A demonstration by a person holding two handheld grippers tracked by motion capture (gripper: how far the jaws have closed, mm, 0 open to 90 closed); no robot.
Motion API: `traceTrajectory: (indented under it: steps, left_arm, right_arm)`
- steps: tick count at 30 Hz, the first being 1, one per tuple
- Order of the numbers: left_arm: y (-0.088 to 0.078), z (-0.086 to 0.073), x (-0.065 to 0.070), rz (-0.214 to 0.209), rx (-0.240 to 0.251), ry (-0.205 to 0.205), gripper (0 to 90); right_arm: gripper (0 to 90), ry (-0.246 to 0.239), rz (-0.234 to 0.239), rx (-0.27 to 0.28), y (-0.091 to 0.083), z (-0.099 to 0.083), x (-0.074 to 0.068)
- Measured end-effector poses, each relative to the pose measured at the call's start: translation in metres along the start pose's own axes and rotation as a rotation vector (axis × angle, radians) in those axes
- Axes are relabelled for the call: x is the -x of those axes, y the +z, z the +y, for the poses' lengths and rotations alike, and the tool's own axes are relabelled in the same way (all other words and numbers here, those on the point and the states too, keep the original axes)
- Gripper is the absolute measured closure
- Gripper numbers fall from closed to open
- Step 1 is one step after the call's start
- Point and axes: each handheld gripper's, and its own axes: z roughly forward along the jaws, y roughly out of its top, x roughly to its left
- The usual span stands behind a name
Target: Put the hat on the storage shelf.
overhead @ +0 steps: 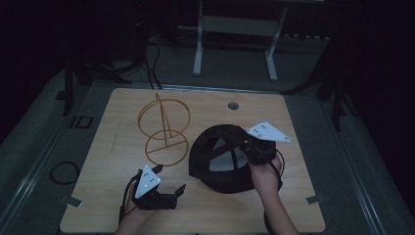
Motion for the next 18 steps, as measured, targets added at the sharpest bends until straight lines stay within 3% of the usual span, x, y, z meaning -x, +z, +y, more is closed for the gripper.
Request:
traceTrajectory:
  steps: [4, 7, 10, 18]
  left_arm:
    - [0.009, 0.009, 0.005, -0.035, 0.012, 0.012, 5.3]
    - [0.016, 0.015, 0.008, -0.043, 0.018, 0.029, 10.1]
    - [0.021, 0.022, 0.007, -0.051, 0.024, 0.016, 14.9]
    - [0.025, 0.032, 0.006, -0.067, 0.013, 0.030, 17.4]
  right_arm:
    - [89.1, -0.003, 0.020, 0.002, 0.001, -0.004, -0.003]
    - [89.1, -0.002, 0.035, 0.008, 0.000, -0.006, -0.006]
    - [89.1, -0.007, 0.049, 0.019, -0.002, -0.006, -0.008]
    - [89.1, -0.029, 0.101, 0.044, -0.010, -0.005, -0.016]
